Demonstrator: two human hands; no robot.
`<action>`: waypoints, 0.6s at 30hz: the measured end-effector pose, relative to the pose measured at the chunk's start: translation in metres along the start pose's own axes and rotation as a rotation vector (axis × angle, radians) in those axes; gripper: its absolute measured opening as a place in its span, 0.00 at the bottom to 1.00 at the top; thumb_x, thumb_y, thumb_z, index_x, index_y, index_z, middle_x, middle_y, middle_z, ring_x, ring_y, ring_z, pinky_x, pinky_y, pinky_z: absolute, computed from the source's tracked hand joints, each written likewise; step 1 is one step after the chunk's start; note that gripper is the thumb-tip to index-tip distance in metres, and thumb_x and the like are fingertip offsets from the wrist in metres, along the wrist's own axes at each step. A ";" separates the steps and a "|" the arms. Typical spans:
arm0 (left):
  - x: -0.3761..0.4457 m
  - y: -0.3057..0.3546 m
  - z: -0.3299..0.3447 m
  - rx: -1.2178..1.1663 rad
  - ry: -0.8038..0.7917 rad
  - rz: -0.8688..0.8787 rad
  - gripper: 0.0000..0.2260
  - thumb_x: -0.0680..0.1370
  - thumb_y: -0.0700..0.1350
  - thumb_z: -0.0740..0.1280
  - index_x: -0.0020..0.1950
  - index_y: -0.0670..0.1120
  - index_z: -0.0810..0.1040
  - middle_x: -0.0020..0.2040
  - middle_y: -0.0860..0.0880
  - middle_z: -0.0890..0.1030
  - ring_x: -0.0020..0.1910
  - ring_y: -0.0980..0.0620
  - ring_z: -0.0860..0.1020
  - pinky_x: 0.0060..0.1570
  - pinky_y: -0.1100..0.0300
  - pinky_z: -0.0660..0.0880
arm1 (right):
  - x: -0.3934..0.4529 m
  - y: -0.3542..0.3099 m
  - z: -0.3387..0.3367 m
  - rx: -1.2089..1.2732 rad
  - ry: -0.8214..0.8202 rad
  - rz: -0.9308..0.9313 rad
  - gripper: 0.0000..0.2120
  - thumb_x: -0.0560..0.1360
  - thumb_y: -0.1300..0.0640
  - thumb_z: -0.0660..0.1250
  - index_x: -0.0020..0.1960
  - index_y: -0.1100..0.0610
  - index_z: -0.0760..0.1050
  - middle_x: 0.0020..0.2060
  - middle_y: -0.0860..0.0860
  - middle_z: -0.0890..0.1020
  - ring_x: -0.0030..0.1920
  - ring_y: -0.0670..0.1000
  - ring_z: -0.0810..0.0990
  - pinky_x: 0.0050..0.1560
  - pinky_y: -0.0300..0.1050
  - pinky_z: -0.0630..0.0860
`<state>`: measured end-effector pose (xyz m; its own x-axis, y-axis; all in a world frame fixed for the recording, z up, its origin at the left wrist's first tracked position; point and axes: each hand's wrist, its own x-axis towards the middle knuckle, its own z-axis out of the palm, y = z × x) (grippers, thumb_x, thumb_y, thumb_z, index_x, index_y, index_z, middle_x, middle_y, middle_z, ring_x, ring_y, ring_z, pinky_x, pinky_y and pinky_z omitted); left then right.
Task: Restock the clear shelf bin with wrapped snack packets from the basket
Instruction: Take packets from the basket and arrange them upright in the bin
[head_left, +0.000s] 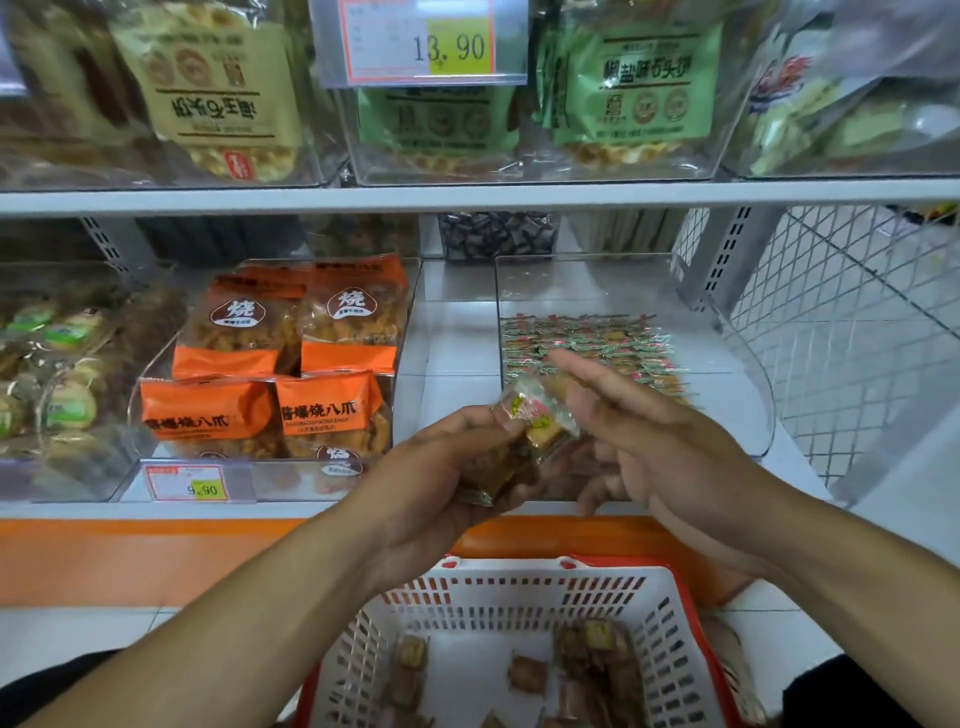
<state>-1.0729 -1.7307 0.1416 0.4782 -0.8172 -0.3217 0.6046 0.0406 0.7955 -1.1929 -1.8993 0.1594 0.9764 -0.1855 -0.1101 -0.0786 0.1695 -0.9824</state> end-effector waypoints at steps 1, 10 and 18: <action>-0.002 0.000 0.001 -0.005 -0.018 0.011 0.02 0.74 0.44 0.73 0.45 0.47 0.85 0.52 0.41 0.86 0.49 0.45 0.86 0.41 0.59 0.82 | 0.000 0.001 -0.001 -0.057 0.020 -0.022 0.28 0.74 0.45 0.72 0.72 0.34 0.69 0.59 0.59 0.83 0.52 0.61 0.86 0.37 0.46 0.80; -0.004 -0.004 0.009 0.129 0.011 0.100 0.16 0.73 0.53 0.71 0.56 0.44 0.85 0.56 0.36 0.84 0.48 0.45 0.81 0.44 0.58 0.81 | 0.002 0.009 -0.009 -0.269 0.084 -0.086 0.28 0.78 0.56 0.70 0.73 0.36 0.66 0.60 0.45 0.82 0.51 0.58 0.85 0.35 0.48 0.80; -0.006 -0.005 0.016 0.241 0.080 0.163 0.17 0.75 0.55 0.67 0.55 0.46 0.86 0.54 0.37 0.85 0.46 0.46 0.80 0.43 0.59 0.80 | 0.005 0.007 -0.011 -0.051 0.025 -0.023 0.16 0.71 0.58 0.75 0.54 0.40 0.83 0.55 0.52 0.86 0.51 0.55 0.86 0.42 0.44 0.81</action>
<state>-1.0889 -1.7352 0.1472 0.6107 -0.7632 -0.2113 0.3513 0.0220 0.9360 -1.1905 -1.9095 0.1502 0.9728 -0.2133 -0.0906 -0.0670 0.1153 -0.9911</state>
